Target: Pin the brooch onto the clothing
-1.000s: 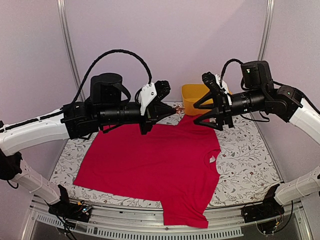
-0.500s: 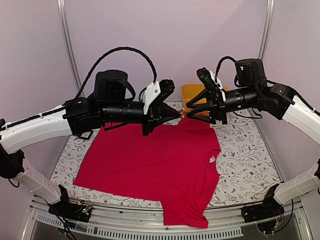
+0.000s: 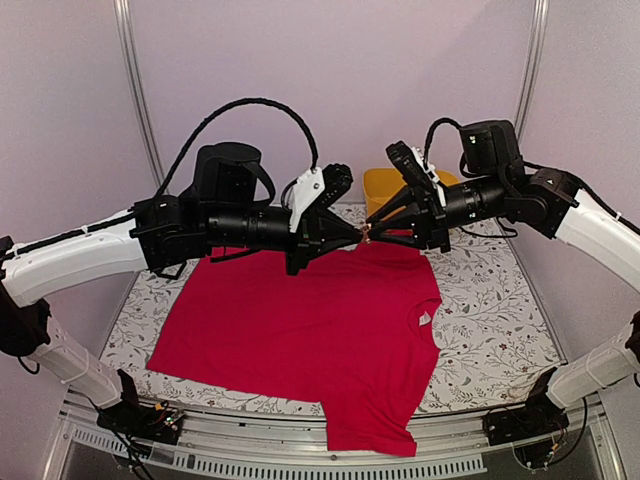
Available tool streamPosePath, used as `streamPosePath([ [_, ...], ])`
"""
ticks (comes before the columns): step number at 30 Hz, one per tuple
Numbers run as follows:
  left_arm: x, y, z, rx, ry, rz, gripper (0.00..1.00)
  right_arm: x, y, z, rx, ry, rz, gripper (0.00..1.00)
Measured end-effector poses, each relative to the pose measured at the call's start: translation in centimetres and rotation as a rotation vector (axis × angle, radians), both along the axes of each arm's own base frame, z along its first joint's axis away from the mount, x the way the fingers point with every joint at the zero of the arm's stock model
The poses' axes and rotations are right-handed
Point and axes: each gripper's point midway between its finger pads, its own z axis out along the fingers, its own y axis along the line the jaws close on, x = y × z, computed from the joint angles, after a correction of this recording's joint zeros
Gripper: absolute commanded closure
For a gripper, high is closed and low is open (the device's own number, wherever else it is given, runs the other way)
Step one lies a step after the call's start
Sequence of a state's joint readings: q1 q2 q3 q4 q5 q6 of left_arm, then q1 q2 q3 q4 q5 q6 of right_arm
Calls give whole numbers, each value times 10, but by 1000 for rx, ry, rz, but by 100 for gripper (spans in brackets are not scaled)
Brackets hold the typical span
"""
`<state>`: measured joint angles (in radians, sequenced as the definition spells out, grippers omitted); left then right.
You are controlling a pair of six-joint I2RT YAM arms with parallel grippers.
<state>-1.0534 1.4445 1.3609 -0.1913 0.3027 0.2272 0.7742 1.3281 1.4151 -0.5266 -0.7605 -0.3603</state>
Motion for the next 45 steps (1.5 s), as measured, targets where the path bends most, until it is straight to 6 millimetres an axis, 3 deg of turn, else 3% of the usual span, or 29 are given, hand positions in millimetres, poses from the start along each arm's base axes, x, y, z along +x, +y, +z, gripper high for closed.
streamPosePath([
  [2,0,0,0,1,1,0,100,1,1,-3,-6,6,1,76],
  [7,0,0,0,1,0,2,100,1,1,-4,-11,11,0,87],
  [12,1,1,0,1,0,5,100,1,2,-5,-14,14,0,79],
  [15,1,0,0,0,0,5,100,1,2,-6,-18,14,-3,80],
  [20,1,0,0,0,0,5,100,2,1,-6,-19,12,-6,92],
  [25,1,0,1,-5,-2,3,100,2,1,-8,-24,17,-11,87],
  [29,0,0,2,-9,3,0,100,3,1,-9,-29,16,-17,100],
  [34,1,0,3,-14,14,5,100,3,1,-9,-29,14,-19,100],
  [35,2,0,3,-14,14,6,96,4,1,-8,-28,14,-20,100],
  [38,3,0,3,-17,14,8,52,5,1,-9,-30,17,-31,100],
  [39,4,1,3,-17,16,14,46,8,1,-10,-31,15,-44,100],
  [42,10,2,3,-31,12,48,40,15,-1,-19,-48,30,-96,100],
  [45,21,9,-12,-37,18,109,39,27,-5,-27,-66,67,-154,100],
])
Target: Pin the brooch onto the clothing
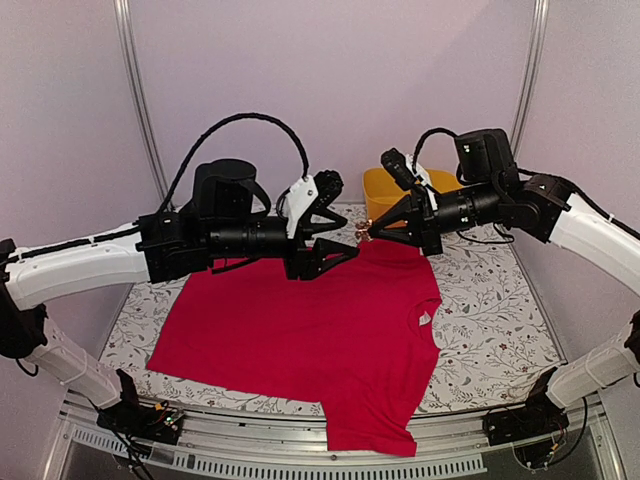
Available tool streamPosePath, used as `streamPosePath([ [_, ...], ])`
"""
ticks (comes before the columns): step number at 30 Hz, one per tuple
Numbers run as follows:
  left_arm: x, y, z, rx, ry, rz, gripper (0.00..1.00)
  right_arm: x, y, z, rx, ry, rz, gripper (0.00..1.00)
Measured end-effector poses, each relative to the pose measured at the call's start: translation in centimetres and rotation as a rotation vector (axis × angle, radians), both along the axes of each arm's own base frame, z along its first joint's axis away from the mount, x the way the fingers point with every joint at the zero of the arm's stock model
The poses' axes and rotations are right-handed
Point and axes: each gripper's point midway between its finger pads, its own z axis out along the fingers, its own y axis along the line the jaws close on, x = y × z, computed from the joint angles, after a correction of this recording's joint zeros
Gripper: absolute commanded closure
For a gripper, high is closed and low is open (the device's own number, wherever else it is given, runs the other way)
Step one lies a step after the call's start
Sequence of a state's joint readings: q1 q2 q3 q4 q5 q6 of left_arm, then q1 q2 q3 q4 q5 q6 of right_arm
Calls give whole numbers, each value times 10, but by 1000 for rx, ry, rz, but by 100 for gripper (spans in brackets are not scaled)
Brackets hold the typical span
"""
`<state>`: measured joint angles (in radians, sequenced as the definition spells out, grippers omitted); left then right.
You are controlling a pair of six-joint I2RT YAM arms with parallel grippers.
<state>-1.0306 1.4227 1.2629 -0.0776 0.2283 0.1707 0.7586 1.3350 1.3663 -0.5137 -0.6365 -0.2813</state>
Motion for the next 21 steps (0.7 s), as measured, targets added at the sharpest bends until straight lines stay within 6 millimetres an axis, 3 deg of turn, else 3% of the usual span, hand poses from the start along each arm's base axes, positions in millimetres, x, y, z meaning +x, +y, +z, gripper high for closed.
streamPosePath([
  [5,13,10,-45,31,48,64,39,37,-11,-16,-12,85,-144,100],
  [11,20,1,-89,52,88,72,41,71,-33,-61,-46,238,-347,100],
  [16,26,-16,-157,138,166,55,42,92,-51,-82,-32,342,-489,100],
  [21,21,-13,-214,223,223,50,42,101,-63,-109,-37,424,-588,100],
])
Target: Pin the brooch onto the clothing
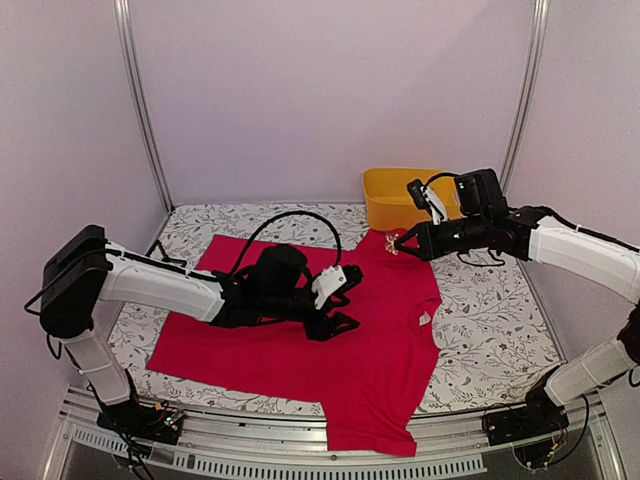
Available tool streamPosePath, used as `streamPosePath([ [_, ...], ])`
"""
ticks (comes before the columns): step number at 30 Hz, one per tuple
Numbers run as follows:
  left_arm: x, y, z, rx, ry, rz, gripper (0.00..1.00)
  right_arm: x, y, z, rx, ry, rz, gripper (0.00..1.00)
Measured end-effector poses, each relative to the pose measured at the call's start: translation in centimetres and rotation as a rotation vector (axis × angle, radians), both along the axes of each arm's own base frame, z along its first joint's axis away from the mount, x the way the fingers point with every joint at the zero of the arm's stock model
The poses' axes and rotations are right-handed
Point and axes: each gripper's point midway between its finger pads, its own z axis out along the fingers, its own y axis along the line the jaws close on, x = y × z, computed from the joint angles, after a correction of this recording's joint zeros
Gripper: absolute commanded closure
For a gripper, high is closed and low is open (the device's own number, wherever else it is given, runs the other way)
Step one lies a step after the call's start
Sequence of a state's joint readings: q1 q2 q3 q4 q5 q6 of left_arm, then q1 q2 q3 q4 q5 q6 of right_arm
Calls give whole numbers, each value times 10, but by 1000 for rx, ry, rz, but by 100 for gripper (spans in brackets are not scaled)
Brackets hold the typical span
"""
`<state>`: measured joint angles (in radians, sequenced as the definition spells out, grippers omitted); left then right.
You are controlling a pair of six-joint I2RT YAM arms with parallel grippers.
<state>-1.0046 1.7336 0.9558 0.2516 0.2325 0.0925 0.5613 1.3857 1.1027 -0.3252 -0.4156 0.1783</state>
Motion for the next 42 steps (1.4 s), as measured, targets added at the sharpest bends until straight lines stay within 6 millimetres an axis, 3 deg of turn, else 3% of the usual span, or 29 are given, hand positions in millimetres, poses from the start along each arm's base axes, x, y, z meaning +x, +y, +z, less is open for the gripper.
streamPosePath([
  [6,0,-3,-25,37,-6,-10,42,-4,-13,-44,-15,115,-95,100],
  [16,-2,-7,-55,76,-17,-44,49,-7,-26,-68,25,177,-206,100],
  [21,-9,-32,-71,148,-77,-145,51,-16,-33,-85,32,212,-231,100],
  [26,-28,-41,-95,229,-83,-252,67,-13,-38,-88,40,205,-246,100],
  [29,-27,-39,-110,281,-79,-270,74,-11,-38,-89,53,204,-245,100],
  [34,-17,-40,-111,291,-74,-261,77,-13,-33,-102,63,245,-221,100],
  [39,-18,-44,-113,270,-29,-261,100,-15,-33,-113,57,288,-210,100],
  [42,-18,-46,-113,262,-12,-235,100,-15,-35,-112,67,296,-203,100],
])
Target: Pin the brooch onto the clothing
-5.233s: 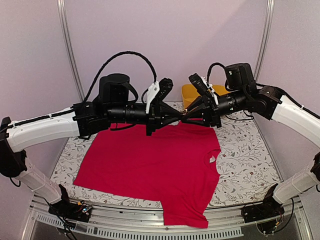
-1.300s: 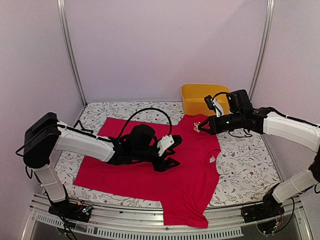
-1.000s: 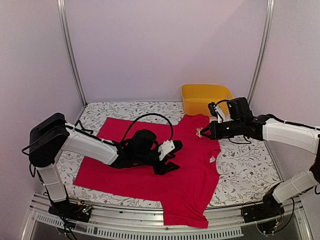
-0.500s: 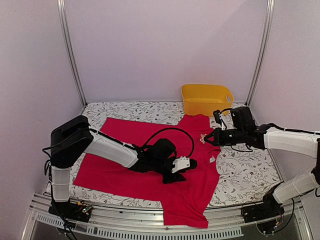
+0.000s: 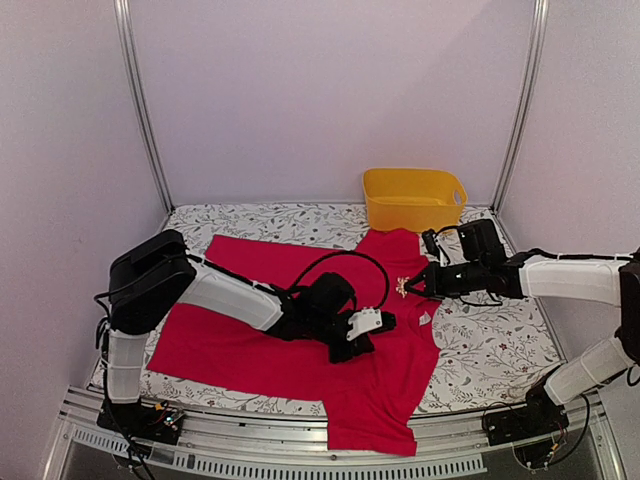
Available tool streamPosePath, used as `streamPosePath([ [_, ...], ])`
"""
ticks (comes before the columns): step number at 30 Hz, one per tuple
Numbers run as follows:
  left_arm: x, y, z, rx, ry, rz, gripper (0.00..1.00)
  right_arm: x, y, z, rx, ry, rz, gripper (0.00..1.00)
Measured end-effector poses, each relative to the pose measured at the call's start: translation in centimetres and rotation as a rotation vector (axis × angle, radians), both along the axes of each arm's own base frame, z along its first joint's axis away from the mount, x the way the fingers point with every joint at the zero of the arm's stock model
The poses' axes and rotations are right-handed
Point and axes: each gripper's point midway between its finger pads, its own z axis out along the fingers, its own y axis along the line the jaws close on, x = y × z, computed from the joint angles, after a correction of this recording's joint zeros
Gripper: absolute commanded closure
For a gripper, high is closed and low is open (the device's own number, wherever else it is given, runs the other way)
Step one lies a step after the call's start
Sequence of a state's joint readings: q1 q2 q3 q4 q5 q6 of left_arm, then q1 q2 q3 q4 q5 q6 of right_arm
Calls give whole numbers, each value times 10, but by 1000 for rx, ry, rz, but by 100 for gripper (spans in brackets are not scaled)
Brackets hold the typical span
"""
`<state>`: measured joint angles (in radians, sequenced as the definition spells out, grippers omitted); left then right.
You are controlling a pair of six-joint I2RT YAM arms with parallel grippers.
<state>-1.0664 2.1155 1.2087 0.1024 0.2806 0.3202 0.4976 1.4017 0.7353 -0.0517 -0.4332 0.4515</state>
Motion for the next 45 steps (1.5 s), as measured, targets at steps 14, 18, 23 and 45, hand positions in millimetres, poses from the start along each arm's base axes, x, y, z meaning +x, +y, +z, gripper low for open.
streamPosePath([
  [14,-2,6,8,-8,17,37,78,-9,15,-17,123,59,32,100],
  [18,-4,17,0,8,26,49,78,-13,25,-26,146,103,56,100],
  [23,2,17,1,-3,-1,70,93,-20,35,-46,161,171,67,100],
  [45,-1,15,13,-73,-1,65,100,-43,61,-76,249,329,59,100],
])
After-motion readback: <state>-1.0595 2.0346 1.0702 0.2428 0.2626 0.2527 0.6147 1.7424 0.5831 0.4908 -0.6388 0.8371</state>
